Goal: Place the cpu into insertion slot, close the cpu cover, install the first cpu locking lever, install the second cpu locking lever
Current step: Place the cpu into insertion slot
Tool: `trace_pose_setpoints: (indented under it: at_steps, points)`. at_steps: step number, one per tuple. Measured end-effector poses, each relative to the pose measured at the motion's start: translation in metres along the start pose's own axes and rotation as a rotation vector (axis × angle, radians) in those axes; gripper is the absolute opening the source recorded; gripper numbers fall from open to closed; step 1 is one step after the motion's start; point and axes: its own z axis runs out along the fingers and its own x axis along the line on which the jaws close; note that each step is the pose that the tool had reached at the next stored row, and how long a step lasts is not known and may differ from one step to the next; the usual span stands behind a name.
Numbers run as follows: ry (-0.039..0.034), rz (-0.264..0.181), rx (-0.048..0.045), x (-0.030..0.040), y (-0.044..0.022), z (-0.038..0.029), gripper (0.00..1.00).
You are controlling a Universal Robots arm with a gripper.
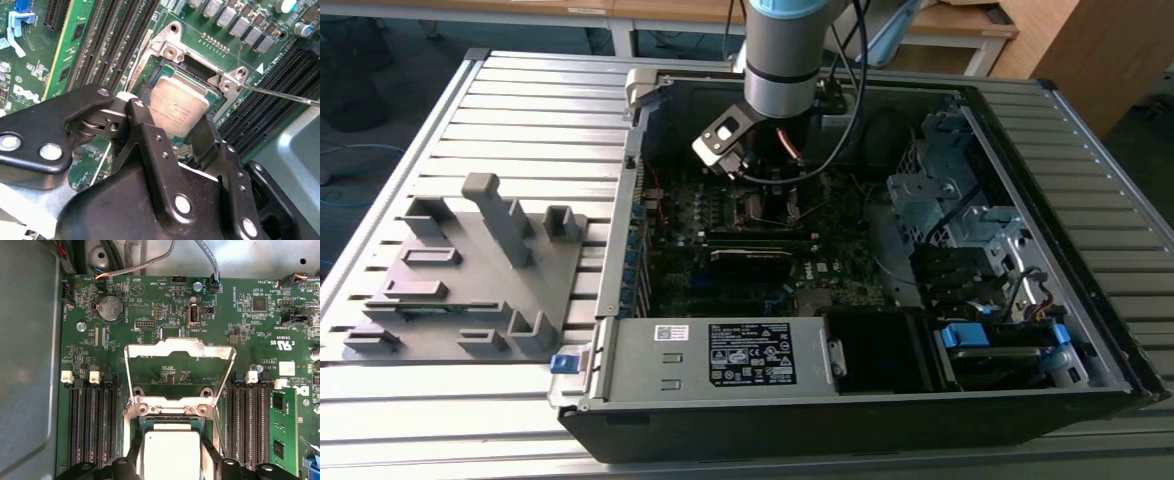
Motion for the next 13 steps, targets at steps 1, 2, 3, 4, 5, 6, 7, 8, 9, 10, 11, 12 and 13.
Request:
trace_pose_setpoints:
  at_steps: [1, 2, 3, 4, 5, 6, 7, 8, 9, 10, 11, 12, 13]
  points:
    - [0.0009, 0.0, -0.0004, 0.0002, 0.0001, 0.0004, 0.55]
    - [0.0004, 0.0, 0.0, 0.0001, 0.0, 0.0002, 0.55]
    - [-0.0006, 0.0, 0.0007, -0.0001, -0.0001, -0.0002, 0.61]
    - [-0.0011, 0.0, 0.001, -0.0002, -0.0001, -0.0003, 0.61]
    - [-0.001, 0.0, 0.0009, -0.0002, -0.0001, -0.0003, 0.61]
    - [-0.0011, 0.0, 0.0009, -0.0002, -0.0001, -0.0003, 0.61]
    - [-0.0011, 0.0, 0.0009, -0.0002, -0.0001, -0.0005, 0.61]
    - [-0.0013, 0.0, 0.0011, -0.0002, -0.0001, -0.0014, 0.61]
    - [-0.0012, 0.0, 0.001, -0.0002, -0.0001, -0.0026, 0.61]
    - [-0.0011, 0.0, 0.001, -0.0002, 0.0, -0.0043, 0.61]
    - [-0.0012, 0.0, 0.001, -0.0003, 0.0001, -0.0061, 0.61]
    - [-0.0009, 0.0, 0.0008, -0.0002, 0.0001, -0.0082, 0.61]
    - [-0.0011, 0.0, 0.0009, -0.0002, 0.0002, -0.0105, 0.61]
